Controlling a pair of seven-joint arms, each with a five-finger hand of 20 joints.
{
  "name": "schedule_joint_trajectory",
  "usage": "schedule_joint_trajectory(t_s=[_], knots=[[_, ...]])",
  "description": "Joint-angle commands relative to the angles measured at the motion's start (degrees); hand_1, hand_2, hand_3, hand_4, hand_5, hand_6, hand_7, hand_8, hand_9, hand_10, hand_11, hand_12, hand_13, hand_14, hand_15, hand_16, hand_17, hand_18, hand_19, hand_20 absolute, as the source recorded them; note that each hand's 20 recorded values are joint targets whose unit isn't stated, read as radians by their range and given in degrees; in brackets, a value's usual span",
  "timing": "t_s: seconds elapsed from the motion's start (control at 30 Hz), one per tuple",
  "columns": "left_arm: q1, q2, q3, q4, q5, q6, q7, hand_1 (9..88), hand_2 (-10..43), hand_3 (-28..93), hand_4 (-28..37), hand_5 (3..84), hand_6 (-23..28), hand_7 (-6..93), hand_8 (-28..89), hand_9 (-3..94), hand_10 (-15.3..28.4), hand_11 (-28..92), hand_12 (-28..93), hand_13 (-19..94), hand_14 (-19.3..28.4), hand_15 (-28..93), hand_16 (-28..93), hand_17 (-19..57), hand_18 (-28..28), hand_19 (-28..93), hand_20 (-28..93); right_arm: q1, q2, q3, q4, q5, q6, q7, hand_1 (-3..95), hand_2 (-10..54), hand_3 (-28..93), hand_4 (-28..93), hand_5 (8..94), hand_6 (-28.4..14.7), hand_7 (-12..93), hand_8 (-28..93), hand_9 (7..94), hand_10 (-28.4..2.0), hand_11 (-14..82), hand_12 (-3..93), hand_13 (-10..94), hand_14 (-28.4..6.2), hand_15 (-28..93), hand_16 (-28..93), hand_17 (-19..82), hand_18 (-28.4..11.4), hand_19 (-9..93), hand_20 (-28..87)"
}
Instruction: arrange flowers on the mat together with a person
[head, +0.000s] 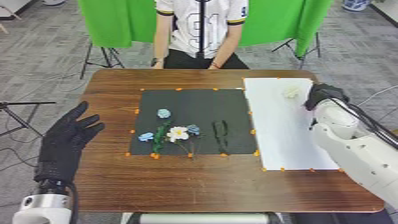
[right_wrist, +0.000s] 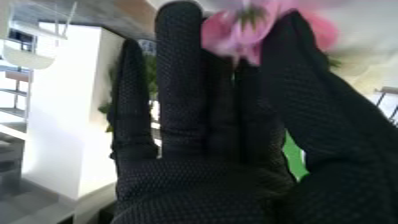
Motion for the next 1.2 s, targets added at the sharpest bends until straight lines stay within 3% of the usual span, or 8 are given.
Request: schedule_joint_trajectory(t_s=[0.03,0.27,0.47,0.67,0.87,1.2], knots=[[0.5,-0.91,-0.03,0.43,0.65,-0.9,-1.3,21.4,5.7,80,-28.3,34.3,8.0,15.5,-11,34.6,19.8,30,10,24,26.4,58,-12,-8.8,22.4,53,11,-3.1,0.6,-3.1,0.7,-2.2,10.0,0.0,58.6,-9.5,62,-28,81.0,6.9,21,-2,89.9,-2.6,14.6,36.9,77,-0.3,50,28,30,-12.2,69,11],[0.7,-1.12,-0.24,0.25,1.02,-1.18,-1.77,21.4,5.7,80,-28.3,34.6,8.2,15.6,-11,34.7,19.9,30,10,24,26.4,58,-12,-8.8,22.4,53,11,-5.7,1.0,0.4,-2.9,-1.6,16.0,1.8,59.3,-9.5,62,-28,81.9,6.6,22,-1,91.2,-2.1,14.9,38.4,78,0.1,51,28,31,-11.6,70,11],[1.9,-1.06,-0.93,-0.21,0.72,-0.53,-1.1,21.4,5.7,80,-28.3,35.0,8.2,15.6,-11,35.0,20.1,30,10,24,26.4,58,-12,-8.8,22.4,53,11,-7.3,2.5,3.2,-10.4,-3.0,21.2,3.1,58.7,-9.5,64,-28,82.0,5.7,22,-1,91.5,-2.4,14.7,38.8,79,-0.3,51,28,30,-12.1,71,11],[2.8,-0.79,-1.74,-0.62,0.51,-0.22,-0.69,21.4,5.7,80,-28.3,35.1,8.3,15.5,-11,35.1,20.1,30,10,24,26.4,58,-12,-8.8,22.4,53,11,-4.0,3.2,2.1,-18.9,-1.4,22.9,0.6,58.7,-9.5,64,-28,82.3,5.2,22,0,91.7,-2.6,14.8,39.2,79,-0.3,51,28,30,-12.4,72,11],[2.5,-0.11,-1.67,-0.83,0.53,0.05,-1.18,21.5,5.7,80,-28.3,35.3,8.3,15.4,-11,35.0,20.2,30,10,24,26.3,58,-12,-8.8,22.3,53,11,-0.6,-1.3,0.7,-25.2,3.8,17.8,-5.1,58.1,-9.5,66,-28,82.2,5.0,21,0,91.6,-3.0,14.7,39.3,78,-0.7,51,28,30,-12.5,72,11],[2.4,-0.17,-0.88,-0.6,0.59,-0.27,-1.45,21.5,5.8,80,-28.3,35.4,8.4,15.4,-10,35.1,20.1,30,9,24,26.4,58,-12,-8.8,22.4,53,11,0.8,-12.1,-6.2,-23.1,1.7,11.5,-7.7,58.1,-9.5,66,-28,81.6,5.1,21,0,90.8,-3.7,14.5,39.4,77,-1.1,51,28,29,-12.8,72,10]])
